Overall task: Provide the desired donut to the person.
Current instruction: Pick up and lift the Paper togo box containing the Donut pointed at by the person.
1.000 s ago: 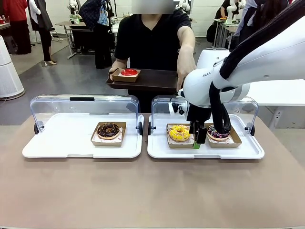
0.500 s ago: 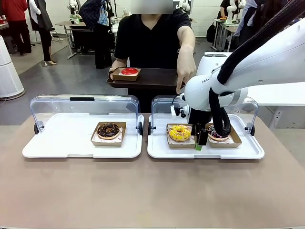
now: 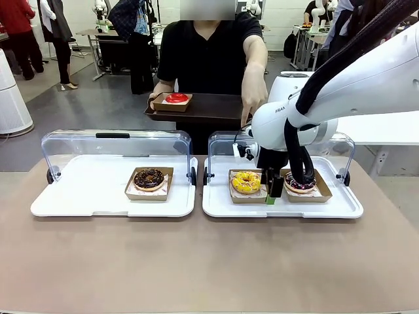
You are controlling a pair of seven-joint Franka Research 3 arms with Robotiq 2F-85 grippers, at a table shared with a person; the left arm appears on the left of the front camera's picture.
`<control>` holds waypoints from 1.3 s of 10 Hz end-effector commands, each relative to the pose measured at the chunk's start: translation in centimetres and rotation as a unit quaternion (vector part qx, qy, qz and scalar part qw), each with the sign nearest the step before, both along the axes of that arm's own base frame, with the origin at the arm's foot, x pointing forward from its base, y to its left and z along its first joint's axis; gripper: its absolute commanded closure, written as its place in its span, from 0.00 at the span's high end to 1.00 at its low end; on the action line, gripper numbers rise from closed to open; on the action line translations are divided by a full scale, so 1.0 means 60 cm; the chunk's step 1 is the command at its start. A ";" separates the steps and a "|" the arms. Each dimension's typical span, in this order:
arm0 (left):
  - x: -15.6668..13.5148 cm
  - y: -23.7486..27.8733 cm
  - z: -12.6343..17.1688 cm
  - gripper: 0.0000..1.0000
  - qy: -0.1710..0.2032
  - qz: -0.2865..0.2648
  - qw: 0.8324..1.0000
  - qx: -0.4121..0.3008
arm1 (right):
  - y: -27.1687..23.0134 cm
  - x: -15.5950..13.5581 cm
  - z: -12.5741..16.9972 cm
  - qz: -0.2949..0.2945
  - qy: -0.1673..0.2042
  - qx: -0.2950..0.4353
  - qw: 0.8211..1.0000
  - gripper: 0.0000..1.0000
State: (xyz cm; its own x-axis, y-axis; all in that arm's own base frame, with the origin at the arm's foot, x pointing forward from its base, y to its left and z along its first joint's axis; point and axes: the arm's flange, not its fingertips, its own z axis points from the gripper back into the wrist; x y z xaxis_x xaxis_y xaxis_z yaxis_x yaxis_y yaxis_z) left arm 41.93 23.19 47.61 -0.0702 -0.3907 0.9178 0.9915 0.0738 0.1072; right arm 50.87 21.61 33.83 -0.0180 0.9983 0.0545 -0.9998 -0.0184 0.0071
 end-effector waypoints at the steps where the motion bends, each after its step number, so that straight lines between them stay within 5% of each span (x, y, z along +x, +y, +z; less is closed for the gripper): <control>1: -0.003 0.000 0.001 1.00 -0.001 0.001 1.000 -0.002 | 0.000 0.012 -0.019 0.003 0.001 -0.011 1.000 1.00; 8: -0.003 0.000 0.001 1.00 -0.001 0.001 1.000 -0.002 | 0.001 0.014 -0.032 0.008 0.018 -0.006 1.000 1.00; 9: -0.003 0.000 0.001 1.00 -0.001 0.001 1.000 -0.002 | 0.001 0.014 -0.032 0.012 0.019 -0.007 1.000 0.89; 10: -0.003 0.000 0.001 1.00 -0.001 0.001 1.000 -0.002 | 0.001 0.014 -0.032 0.014 0.020 -0.008 1.000 0.41; 11: -0.003 0.000 0.001 1.00 -0.001 0.001 1.000 -0.002 | 0.000 0.014 -0.033 0.014 0.020 -0.008 1.000 0.30; 12: -0.003 0.000 0.001 1.00 -0.001 0.001 1.000 -0.002 | 0.000 0.015 -0.035 0.014 0.021 -0.009 1.000 0.00; 13: -0.003 0.000 0.001 1.00 -0.001 0.001 1.000 -0.002 | -0.001 0.014 -0.036 0.014 0.022 -0.009 1.000 0.00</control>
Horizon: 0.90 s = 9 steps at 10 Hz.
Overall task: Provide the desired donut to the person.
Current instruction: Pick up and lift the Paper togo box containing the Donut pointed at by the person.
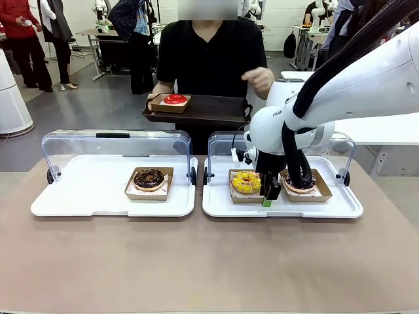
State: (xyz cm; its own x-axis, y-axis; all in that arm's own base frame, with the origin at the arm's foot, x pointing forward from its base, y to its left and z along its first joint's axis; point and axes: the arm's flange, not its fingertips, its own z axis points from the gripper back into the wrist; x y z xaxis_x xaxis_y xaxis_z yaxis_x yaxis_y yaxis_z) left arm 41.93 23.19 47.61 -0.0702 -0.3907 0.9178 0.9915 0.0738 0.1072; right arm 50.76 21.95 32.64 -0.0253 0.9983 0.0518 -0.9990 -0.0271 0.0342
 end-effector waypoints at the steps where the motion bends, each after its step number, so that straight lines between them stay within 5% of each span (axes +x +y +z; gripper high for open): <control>1: -0.003 0.000 0.001 1.00 -0.001 0.001 1.000 -0.002 | -0.007 0.016 -0.019 0.011 0.010 -0.008 1.000 0.00; 9: -0.003 0.000 0.001 1.00 -0.001 0.001 1.000 -0.002 | -0.002 0.008 -0.015 0.022 0.015 -0.005 1.000 0.00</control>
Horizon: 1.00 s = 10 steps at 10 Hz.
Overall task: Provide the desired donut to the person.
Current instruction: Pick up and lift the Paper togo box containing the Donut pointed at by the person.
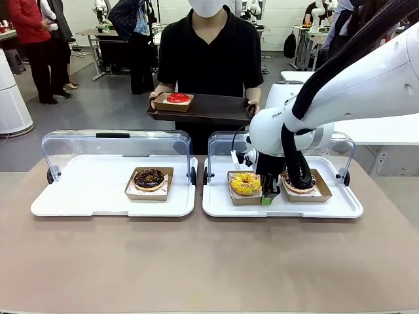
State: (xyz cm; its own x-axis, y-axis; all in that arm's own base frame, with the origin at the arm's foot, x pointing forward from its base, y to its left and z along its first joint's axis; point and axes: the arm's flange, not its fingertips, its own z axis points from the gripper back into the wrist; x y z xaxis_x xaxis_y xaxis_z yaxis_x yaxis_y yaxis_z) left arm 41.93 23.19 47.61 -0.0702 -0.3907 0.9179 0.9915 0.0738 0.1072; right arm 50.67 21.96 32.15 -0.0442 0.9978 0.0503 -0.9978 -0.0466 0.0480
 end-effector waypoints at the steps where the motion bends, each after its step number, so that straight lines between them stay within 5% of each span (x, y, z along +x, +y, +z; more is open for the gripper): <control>1: -0.003 0.000 0.001 1.00 -0.001 0.001 1.000 -0.002 | 0.004 -0.001 0.009 0.001 0.018 -0.012 1.000 0.00; 10: -0.003 0.000 0.001 1.00 -0.001 0.001 1.000 -0.002 | 0.075 -0.219 0.318 -0.004 0.005 -0.050 0.999 0.00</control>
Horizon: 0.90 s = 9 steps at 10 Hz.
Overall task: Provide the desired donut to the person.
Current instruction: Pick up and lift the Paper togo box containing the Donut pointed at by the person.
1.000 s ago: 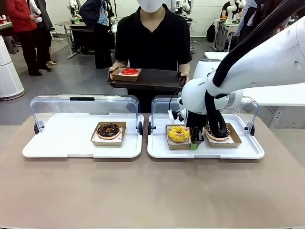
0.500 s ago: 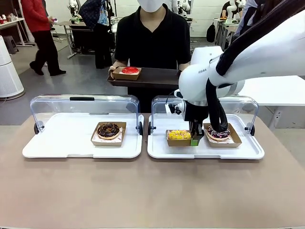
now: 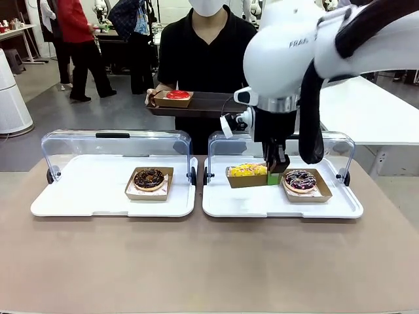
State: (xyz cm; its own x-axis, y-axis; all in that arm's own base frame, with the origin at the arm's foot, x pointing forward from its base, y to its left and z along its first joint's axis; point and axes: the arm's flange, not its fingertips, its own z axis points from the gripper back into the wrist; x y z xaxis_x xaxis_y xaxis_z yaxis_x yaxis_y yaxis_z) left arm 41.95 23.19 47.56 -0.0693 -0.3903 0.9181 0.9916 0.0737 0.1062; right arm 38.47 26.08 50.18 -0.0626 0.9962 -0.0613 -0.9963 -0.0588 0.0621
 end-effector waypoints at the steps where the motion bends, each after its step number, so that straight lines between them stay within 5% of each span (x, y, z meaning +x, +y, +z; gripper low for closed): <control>1: -0.003 0.000 0.002 1.00 -0.002 0.001 1.000 -0.002 | 0.014 -0.038 0.055 -0.024 -0.015 0.005 1.000 0.00; 5: -0.003 0.000 0.002 1.00 -0.002 0.001 1.000 -0.002 | 0.027 -0.061 0.180 -0.037 -0.058 0.035 0.997 0.00; 9: -0.003 0.000 0.002 1.00 -0.002 0.001 1.000 -0.002 | 0.023 -0.025 0.202 -0.033 -0.059 0.042 0.997 0.00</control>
State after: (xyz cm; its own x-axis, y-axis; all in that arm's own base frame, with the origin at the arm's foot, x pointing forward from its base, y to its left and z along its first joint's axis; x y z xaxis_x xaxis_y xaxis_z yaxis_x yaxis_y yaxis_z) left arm 41.93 23.22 47.56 -0.0690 -0.3904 0.9181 0.9916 0.0743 0.1062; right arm 36.27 27.33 62.51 0.0076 0.9999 0.0150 -0.9967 0.0088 -0.0809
